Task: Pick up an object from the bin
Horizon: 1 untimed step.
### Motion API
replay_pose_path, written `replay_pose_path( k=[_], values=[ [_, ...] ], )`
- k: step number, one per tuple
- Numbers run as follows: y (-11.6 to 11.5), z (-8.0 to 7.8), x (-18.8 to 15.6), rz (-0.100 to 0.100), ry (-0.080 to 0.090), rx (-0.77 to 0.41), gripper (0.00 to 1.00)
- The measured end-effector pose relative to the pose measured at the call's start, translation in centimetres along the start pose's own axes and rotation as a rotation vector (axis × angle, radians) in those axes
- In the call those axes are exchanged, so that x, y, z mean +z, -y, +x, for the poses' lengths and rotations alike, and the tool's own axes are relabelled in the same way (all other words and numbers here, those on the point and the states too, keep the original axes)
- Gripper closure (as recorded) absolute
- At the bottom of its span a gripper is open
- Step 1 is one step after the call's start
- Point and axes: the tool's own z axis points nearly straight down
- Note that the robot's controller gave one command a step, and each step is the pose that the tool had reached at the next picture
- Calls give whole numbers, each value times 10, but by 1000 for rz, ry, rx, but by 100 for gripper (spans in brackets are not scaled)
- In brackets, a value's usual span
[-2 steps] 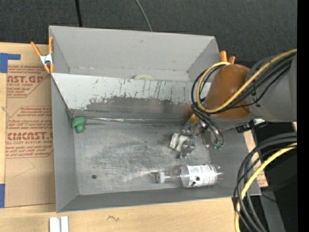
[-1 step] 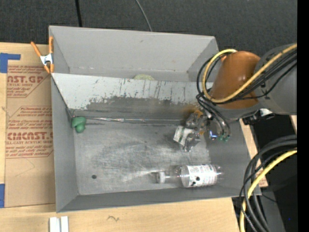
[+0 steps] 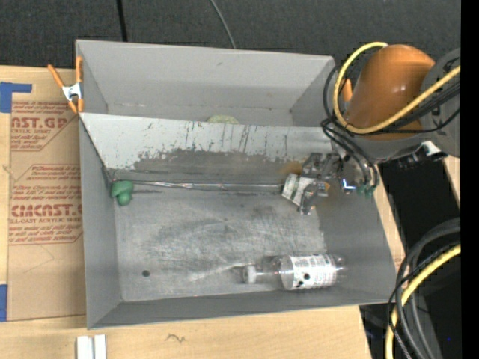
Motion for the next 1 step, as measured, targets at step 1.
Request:
replay_pose_path(
  k=[1],
  values=[
    [-14, 4, -28, 1, 10, 9, 100]
  ],
)
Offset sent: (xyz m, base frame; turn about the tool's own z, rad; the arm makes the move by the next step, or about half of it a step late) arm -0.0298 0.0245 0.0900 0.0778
